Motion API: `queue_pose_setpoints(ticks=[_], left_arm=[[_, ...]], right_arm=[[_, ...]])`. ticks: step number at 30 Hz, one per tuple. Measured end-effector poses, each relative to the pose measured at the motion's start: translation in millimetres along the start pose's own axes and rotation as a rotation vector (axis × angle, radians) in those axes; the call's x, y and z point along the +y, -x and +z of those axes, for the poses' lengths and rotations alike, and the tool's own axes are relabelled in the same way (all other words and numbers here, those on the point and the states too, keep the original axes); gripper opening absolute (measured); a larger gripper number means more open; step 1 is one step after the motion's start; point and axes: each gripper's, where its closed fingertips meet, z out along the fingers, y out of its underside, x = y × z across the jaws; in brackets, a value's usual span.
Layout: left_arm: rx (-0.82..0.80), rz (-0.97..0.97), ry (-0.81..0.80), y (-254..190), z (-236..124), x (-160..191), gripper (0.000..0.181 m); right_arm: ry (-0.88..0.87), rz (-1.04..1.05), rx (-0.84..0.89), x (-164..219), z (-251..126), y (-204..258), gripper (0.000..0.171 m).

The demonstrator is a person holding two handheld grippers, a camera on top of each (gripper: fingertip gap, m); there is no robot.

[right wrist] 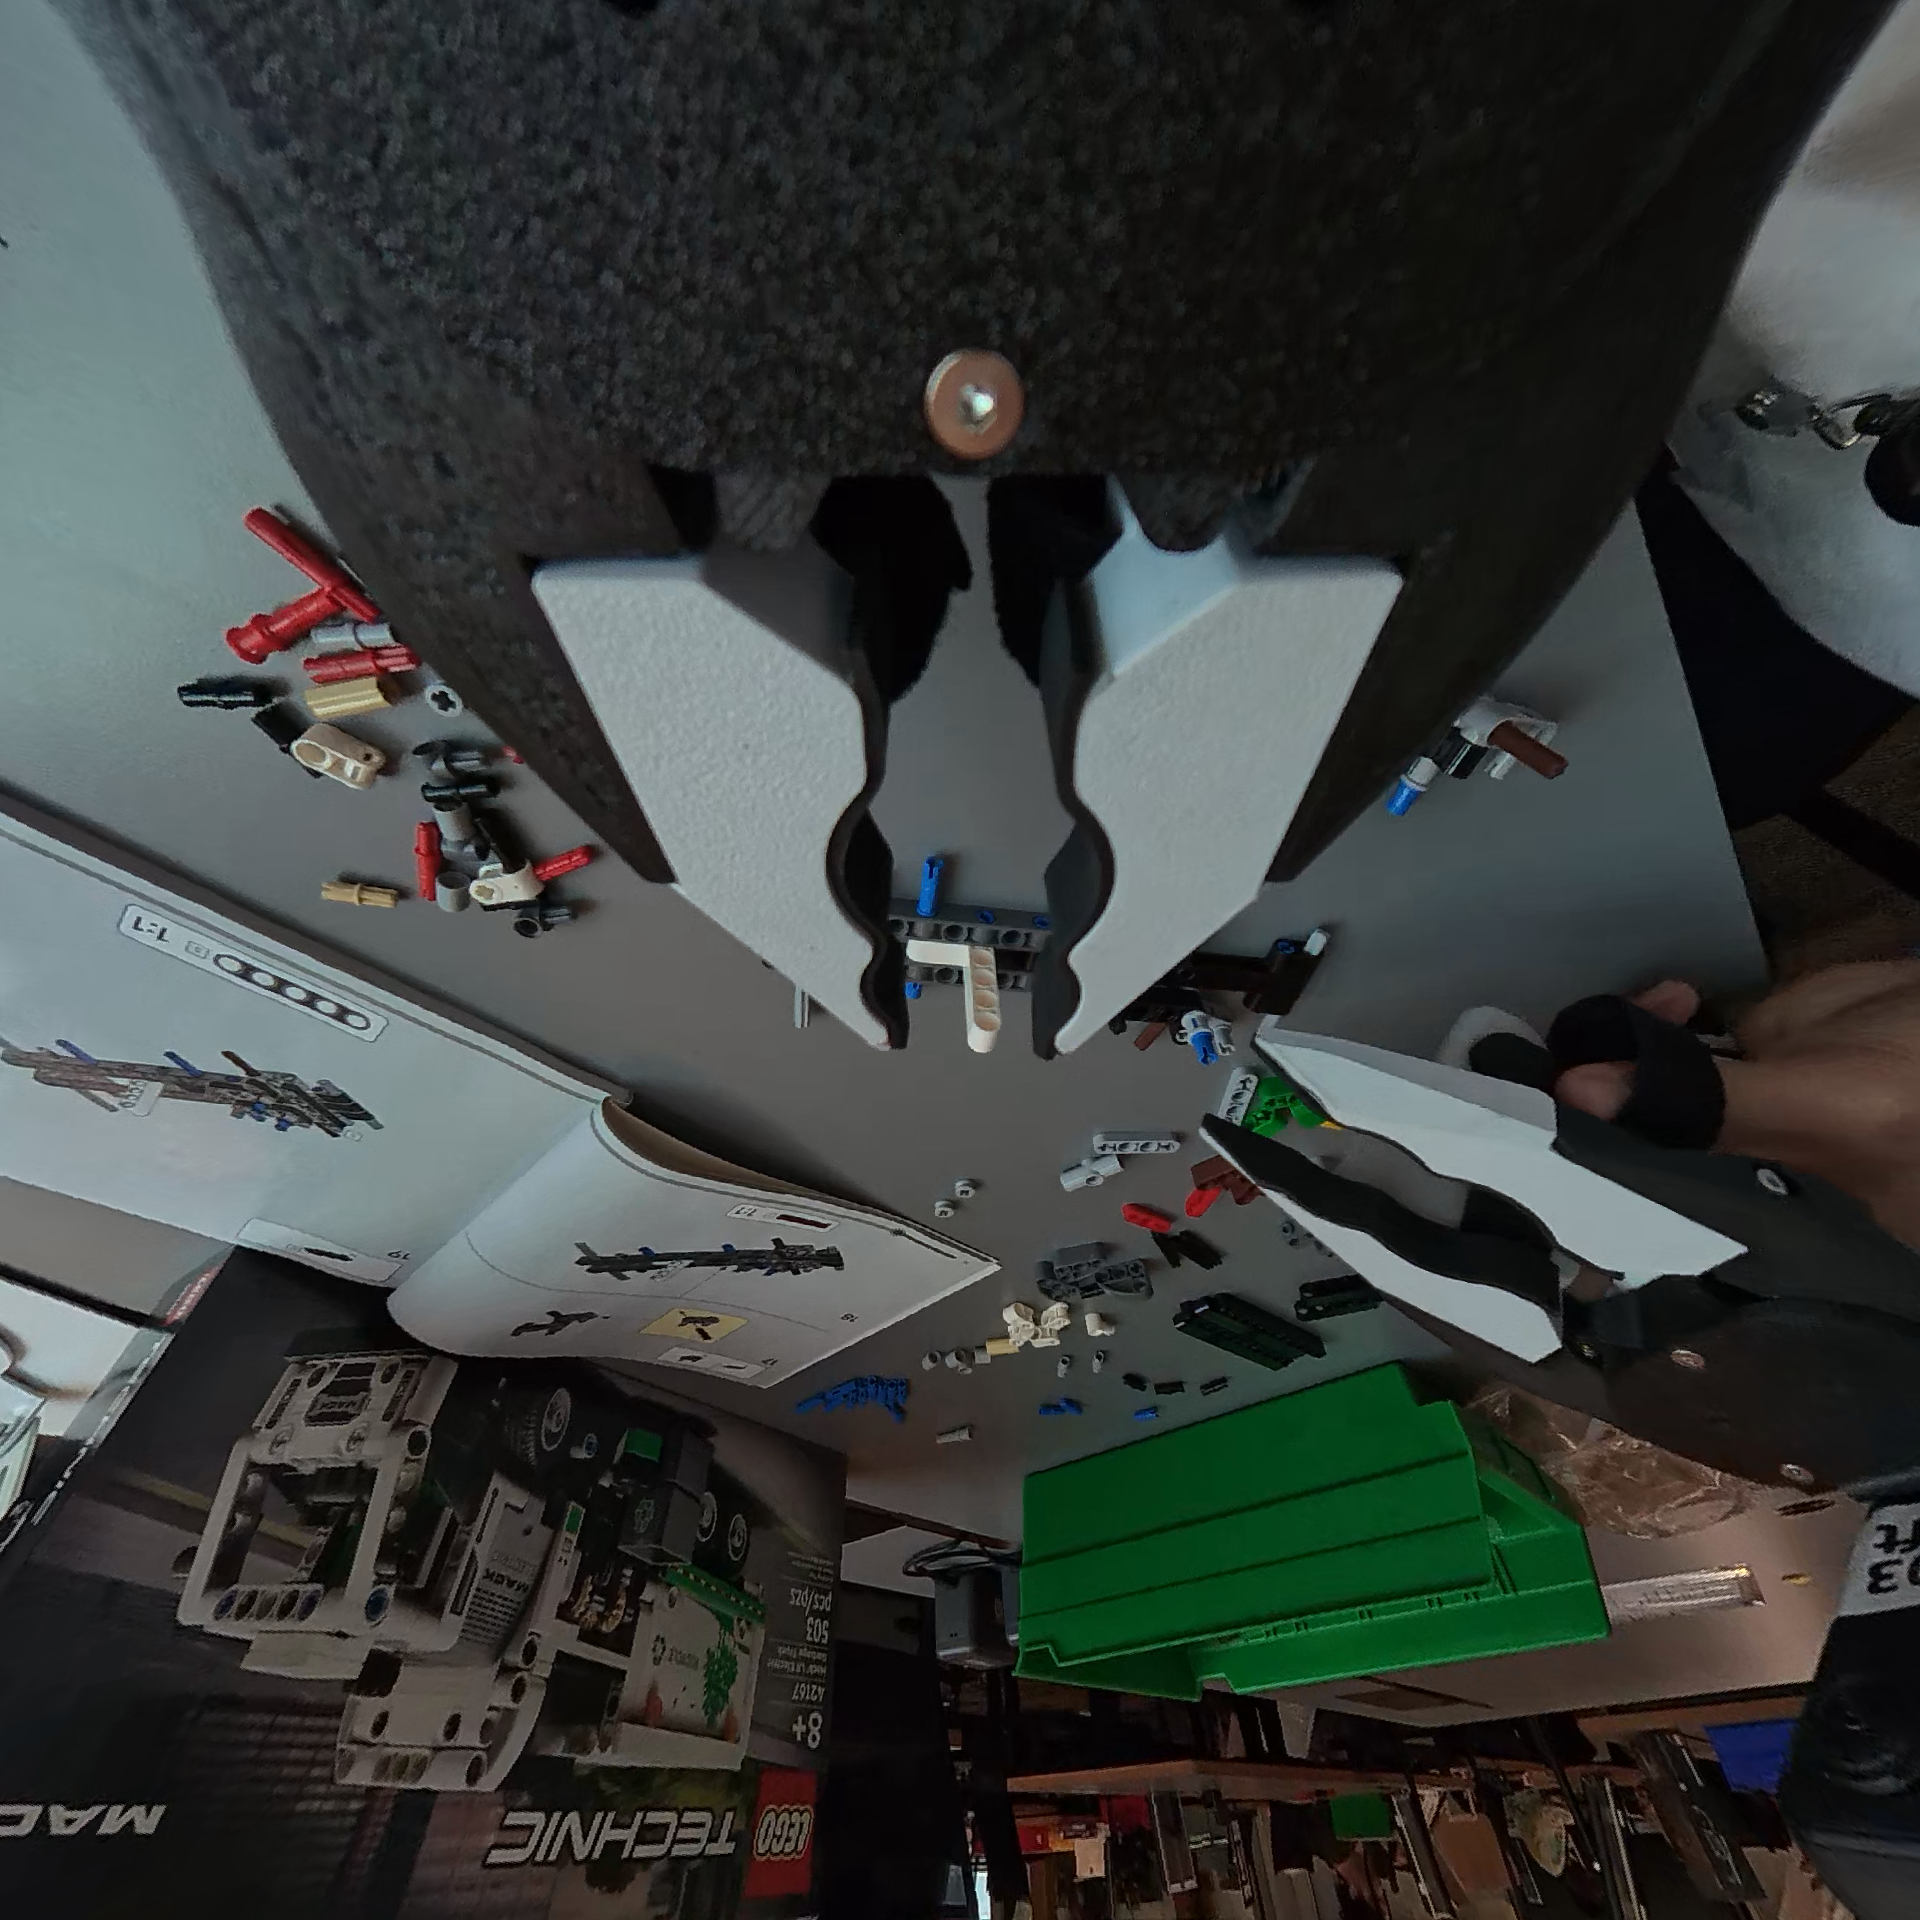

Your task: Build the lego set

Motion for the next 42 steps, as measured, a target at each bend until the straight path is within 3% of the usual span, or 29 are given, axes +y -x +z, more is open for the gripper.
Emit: queue_pose_setpoints(ticks=[13,20,24,30,34,39,42], left_arm=[[-0.094,0.216,0.158,-5,25,16,0.023],[-0.084,0.211,0.145,-2,23,14,0.028],[-0.024,0.122,0.098,-10,2,11,0.036],[0.254,0.132,0.098,-70,-32,31,0.035],[0.219,0.263,0.192,-82,-29,54,0.035],[0.207,0.312,0.2,-96,-17,57,0.033],[0.205,0.278,0.186,-98,-11,55,0.015]], right_arm=[[-0.047,0.086,-0.03,-5,-5,-6,0.021],[-0.049,0.077,-0.031,-6,-5,-4,0.021],[-0.047,0.074,-0.033,-5,-5,-3,0.021],[-0.039,0.066,-0.035,-4,-4,-2,0.02],[-0.046,0.045,-0.028,-5,-5,-1,0.019],[-0.034,0.039,-0.03,-3,-4,1,0.019],[-0.035,0.037,-0.03,-4,-4,1,0.019]])
